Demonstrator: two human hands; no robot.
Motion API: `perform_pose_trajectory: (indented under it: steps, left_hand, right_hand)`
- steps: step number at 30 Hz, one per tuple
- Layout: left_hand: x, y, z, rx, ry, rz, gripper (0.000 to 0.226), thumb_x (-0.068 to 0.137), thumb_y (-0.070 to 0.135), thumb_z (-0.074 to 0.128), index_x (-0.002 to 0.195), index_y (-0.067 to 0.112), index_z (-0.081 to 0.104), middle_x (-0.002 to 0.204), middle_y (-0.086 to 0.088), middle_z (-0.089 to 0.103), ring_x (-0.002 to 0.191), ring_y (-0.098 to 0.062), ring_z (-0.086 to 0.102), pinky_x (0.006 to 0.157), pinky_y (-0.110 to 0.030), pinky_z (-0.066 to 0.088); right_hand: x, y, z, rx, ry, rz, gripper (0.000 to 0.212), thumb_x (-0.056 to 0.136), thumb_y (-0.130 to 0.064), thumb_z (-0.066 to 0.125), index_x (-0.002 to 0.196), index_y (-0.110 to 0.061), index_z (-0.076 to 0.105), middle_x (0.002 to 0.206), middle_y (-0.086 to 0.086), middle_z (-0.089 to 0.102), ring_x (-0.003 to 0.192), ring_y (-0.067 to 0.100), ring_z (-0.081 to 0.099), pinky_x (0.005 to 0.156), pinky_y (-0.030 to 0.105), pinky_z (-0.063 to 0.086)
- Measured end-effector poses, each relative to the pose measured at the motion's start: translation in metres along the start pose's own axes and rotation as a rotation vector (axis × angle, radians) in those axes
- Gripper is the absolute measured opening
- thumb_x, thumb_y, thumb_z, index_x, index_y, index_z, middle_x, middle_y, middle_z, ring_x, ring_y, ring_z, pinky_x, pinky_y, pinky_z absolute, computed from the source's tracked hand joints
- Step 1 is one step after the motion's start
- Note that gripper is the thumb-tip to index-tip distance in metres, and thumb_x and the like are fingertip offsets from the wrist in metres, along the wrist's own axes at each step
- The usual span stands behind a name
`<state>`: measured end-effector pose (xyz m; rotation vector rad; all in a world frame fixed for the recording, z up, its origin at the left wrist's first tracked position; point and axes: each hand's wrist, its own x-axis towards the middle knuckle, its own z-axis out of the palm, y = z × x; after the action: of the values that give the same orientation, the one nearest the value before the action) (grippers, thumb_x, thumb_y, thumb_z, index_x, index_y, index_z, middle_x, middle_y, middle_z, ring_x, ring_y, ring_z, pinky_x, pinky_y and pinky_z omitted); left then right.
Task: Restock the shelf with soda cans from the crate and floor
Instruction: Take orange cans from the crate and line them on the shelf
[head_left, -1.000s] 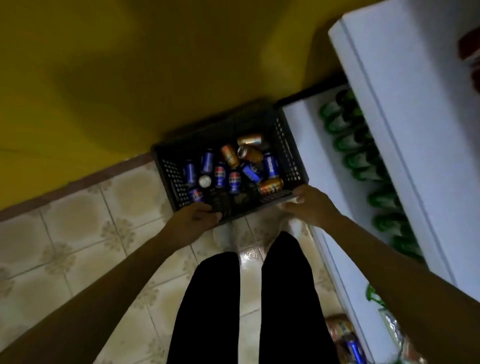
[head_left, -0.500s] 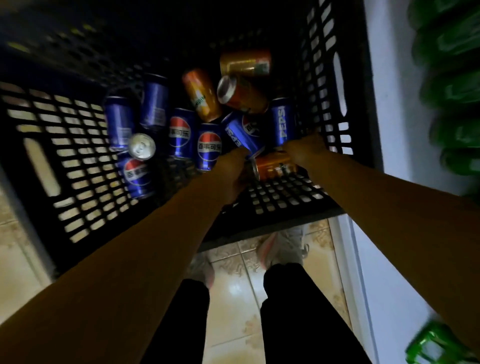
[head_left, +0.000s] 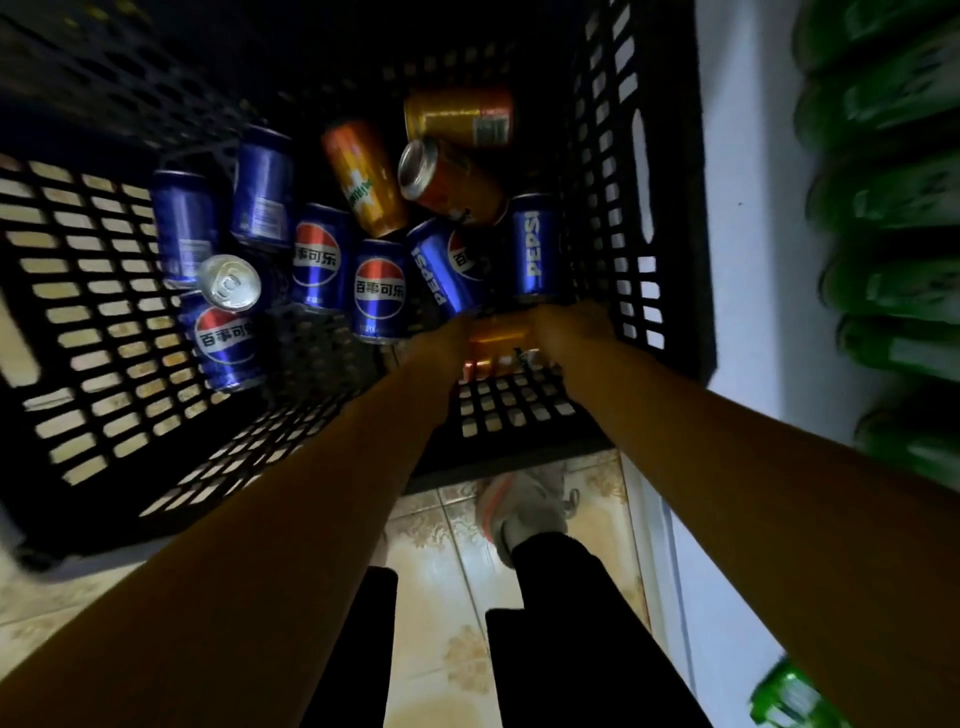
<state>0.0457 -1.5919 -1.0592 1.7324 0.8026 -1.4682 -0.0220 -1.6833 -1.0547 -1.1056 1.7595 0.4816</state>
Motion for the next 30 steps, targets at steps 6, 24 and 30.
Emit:
perform_pose_trajectory:
  steps: [6, 24, 30]
  left_hand:
    - [-0.139, 0.029, -0.039, -0.224, 0.177, 0.098, 0.031, 0.081, 0.032, 0.074, 0.102, 0.014, 0.058, 0.1, -0.009, 0.067, 0.09, -0.023, 0.067, 0.08, -0.039, 0.057]
    - [-0.594, 0.074, -0.113, -0.045, -0.608, 0.314, 0.051, 0.097, 0.051, 0.032, 0.115, 0.014, 0.061, 0.098, -0.01, 0.067, 0.073, -0.018, 0.059, 0.049, -0.018, 0.05]
    - [-0.711, 0.081, -0.083, 0.319, -0.786, 0.481, 0.056, 0.095, 0.05, 0.023, 0.092, 0.014, 0.065, 0.074, -0.01, 0.068, 0.059, -0.015, 0.05, 0.048, -0.019, 0.049]
  right_hand:
    - [-0.136, -0.016, -0.046, 0.221, 0.079, -0.078, 0.041, 0.094, -0.034, 0.056, 0.123, -0.005, 0.058, 0.099, 0.004, 0.055, 0.088, 0.019, 0.05, 0.075, 0.028, 0.042]
    - [-0.611, -0.044, -0.258, 0.882, 0.273, -0.985, 0.013, 0.091, -0.014, 0.062, 0.08, -0.02, 0.066, 0.086, -0.002, 0.071, 0.086, 0.013, 0.065, 0.078, 0.029, 0.053]
    - [-0.713, -0.01, -0.332, 1.203, 0.303, -1.18, 0.007, 0.091, -0.015, 0.059, 0.089, -0.015, 0.065, 0.086, 0.005, 0.074, 0.083, 0.015, 0.069, 0.075, 0.03, 0.053]
